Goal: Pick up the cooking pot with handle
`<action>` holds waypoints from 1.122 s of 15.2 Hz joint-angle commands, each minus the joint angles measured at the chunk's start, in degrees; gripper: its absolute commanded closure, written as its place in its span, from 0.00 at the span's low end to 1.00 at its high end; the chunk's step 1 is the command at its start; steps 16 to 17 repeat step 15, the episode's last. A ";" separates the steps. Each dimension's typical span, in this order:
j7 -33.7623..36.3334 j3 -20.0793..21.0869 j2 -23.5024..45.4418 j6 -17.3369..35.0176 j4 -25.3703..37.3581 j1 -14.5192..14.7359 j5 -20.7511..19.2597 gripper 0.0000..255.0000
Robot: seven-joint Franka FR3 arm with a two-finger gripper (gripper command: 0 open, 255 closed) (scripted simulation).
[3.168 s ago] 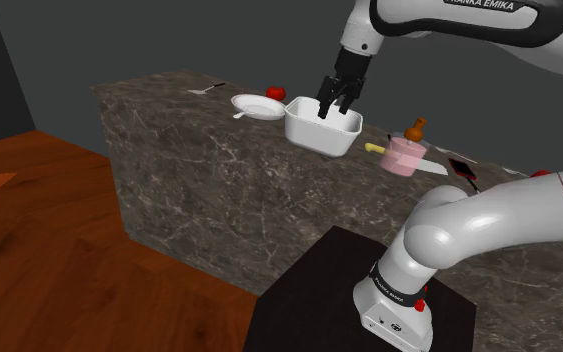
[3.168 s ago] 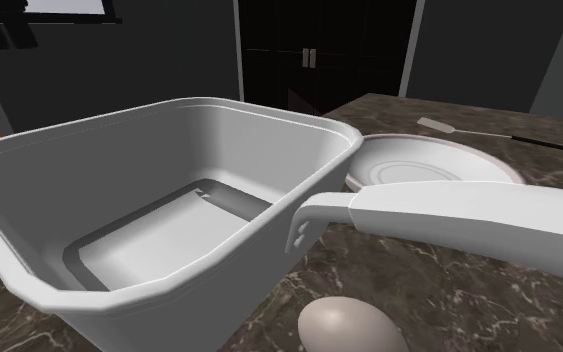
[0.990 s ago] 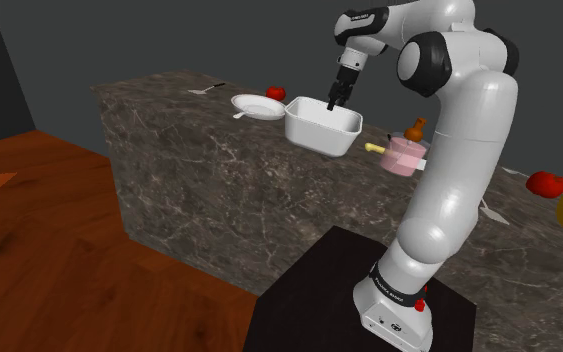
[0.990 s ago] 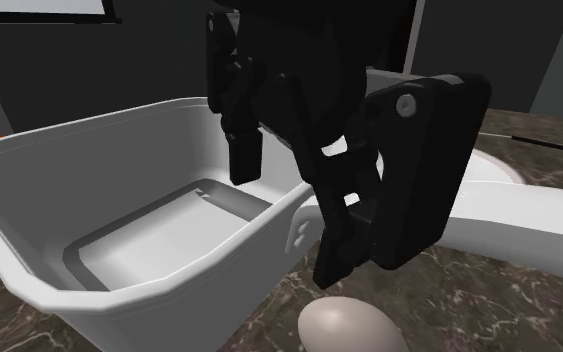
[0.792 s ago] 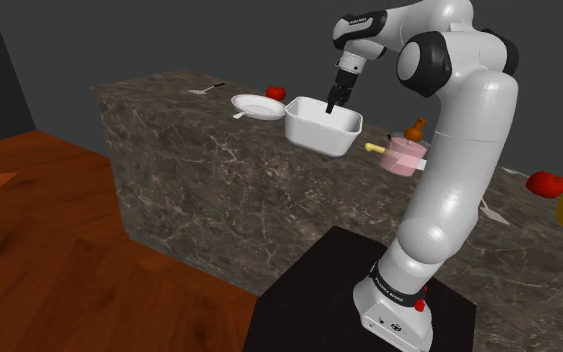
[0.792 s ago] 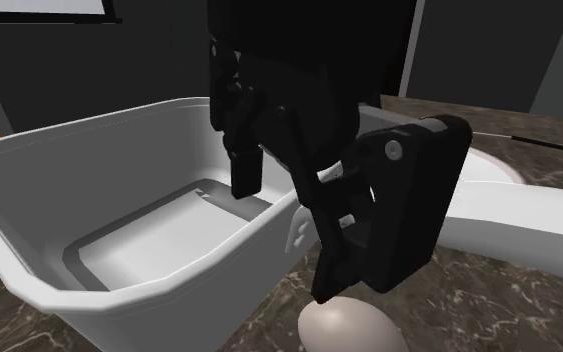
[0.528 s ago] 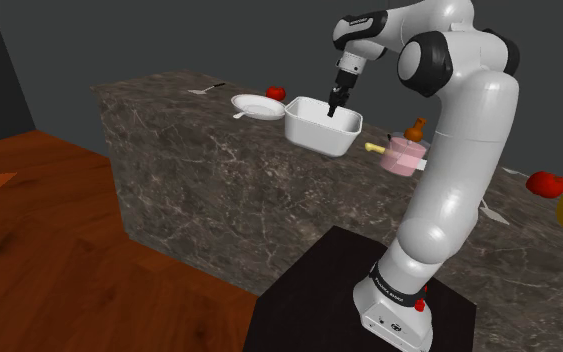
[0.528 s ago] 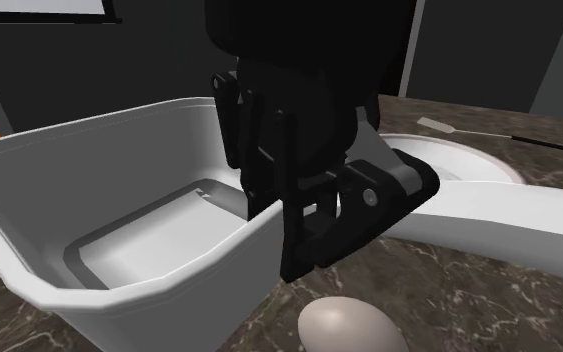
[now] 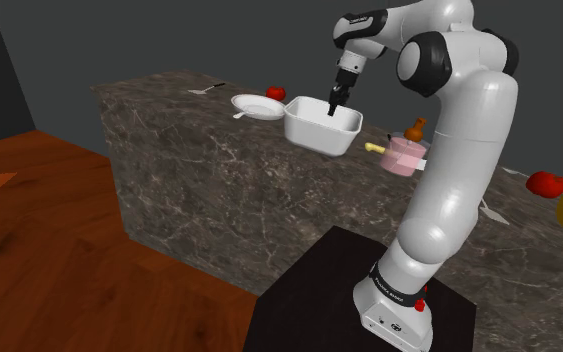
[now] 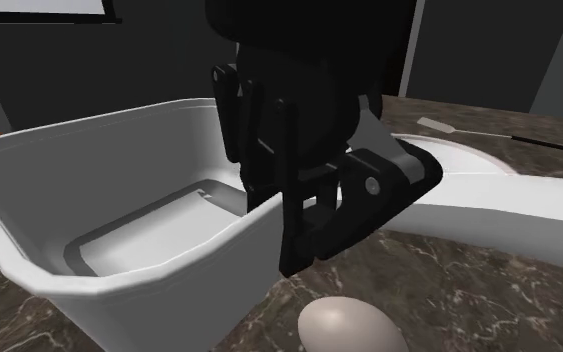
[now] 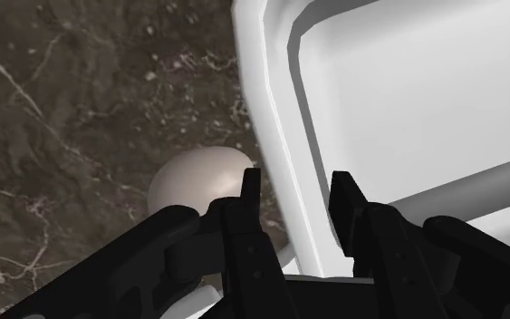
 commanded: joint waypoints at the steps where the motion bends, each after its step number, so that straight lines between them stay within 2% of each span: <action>1: 0.20 -0.04 -0.01 -1.24 1.47 -0.13 0.03 1.00; 13: 0.96 -0.29 1.32 -11.03 12.47 -1.72 0.64 1.00; 17: 0.97 -0.28 1.34 -11.16 12.63 -1.76 0.65 1.00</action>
